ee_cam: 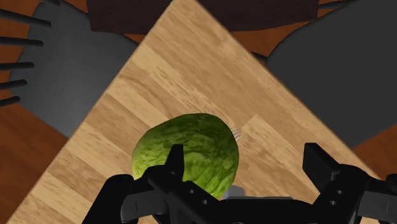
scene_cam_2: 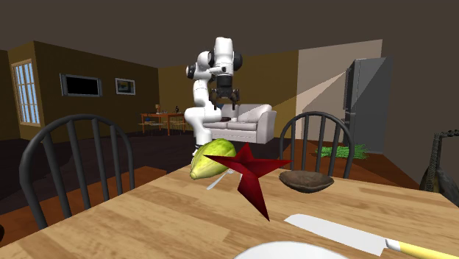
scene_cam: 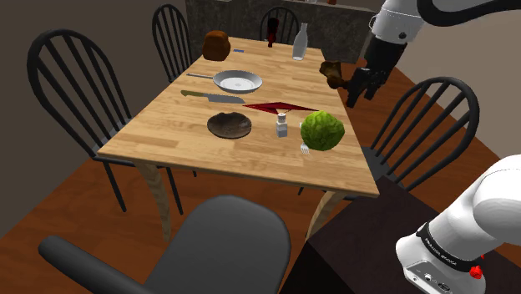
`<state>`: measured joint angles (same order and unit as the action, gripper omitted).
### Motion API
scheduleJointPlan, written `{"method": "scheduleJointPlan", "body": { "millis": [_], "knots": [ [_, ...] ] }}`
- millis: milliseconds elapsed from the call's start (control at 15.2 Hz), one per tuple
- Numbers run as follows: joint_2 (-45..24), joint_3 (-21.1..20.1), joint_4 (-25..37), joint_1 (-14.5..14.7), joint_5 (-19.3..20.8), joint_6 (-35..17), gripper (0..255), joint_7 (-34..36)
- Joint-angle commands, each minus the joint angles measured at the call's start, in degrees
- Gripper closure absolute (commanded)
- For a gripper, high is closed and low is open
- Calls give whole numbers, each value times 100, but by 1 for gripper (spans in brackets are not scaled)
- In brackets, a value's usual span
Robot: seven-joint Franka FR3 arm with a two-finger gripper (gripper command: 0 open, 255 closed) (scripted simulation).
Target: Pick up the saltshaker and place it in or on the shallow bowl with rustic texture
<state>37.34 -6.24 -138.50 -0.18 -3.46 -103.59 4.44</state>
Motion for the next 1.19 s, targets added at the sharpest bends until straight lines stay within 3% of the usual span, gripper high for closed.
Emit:
{"method": "scheduleJointPlan", "body": {
  "millis": [0, 594, 1122],
  "knots": [
    [-363, -161, -8, -48, 14, -473, 0, 261],
    [-2037, -794, 141, -376, 489, -2306, 0, 1545],
    [-3838, -1107, 946, -664, 1732, -3377, 0, 3134]
  ]
}}
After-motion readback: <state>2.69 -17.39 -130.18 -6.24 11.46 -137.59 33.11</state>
